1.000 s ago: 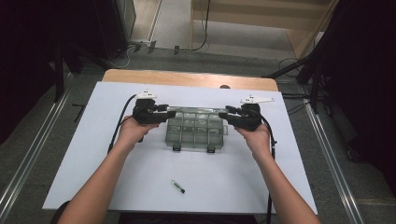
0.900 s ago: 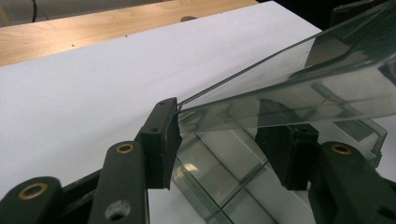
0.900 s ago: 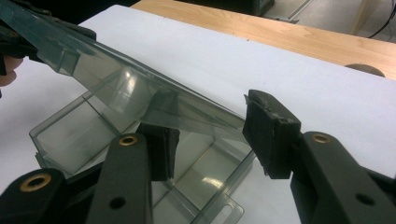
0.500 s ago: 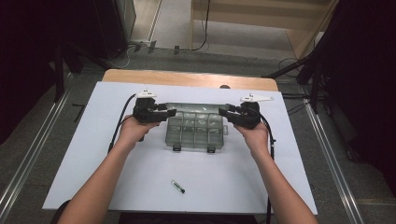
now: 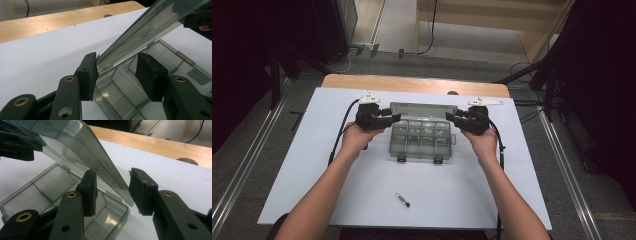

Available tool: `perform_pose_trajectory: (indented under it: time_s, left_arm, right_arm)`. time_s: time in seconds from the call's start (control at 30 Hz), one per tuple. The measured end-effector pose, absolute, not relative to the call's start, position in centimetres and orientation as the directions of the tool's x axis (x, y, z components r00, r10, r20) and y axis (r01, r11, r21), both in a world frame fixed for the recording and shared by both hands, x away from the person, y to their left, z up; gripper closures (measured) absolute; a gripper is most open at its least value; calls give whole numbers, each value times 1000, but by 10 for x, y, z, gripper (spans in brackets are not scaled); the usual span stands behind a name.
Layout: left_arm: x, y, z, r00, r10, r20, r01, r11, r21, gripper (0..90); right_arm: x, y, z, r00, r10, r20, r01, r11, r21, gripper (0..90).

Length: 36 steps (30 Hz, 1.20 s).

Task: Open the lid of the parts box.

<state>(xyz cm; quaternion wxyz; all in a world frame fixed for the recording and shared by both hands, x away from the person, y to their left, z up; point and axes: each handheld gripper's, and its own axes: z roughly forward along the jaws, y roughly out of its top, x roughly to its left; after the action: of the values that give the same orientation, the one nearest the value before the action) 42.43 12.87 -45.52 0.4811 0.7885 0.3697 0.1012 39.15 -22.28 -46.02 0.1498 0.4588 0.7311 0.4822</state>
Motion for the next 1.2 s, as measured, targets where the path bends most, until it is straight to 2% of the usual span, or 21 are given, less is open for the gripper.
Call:
perform_pose_trajectory:
  time_s: [0.77,1.2]
  left_arm:
    - [438,125,-465,666,718,-204,490,-214,845,587]
    - [444,121,-474,643,739,-201,505,-212,837,584]
  right_arm:
    - [403,-216,-471,-469,853,228,507,49,861,635]
    - [416,-212,-476,-446,868,219,519,52,853,644]
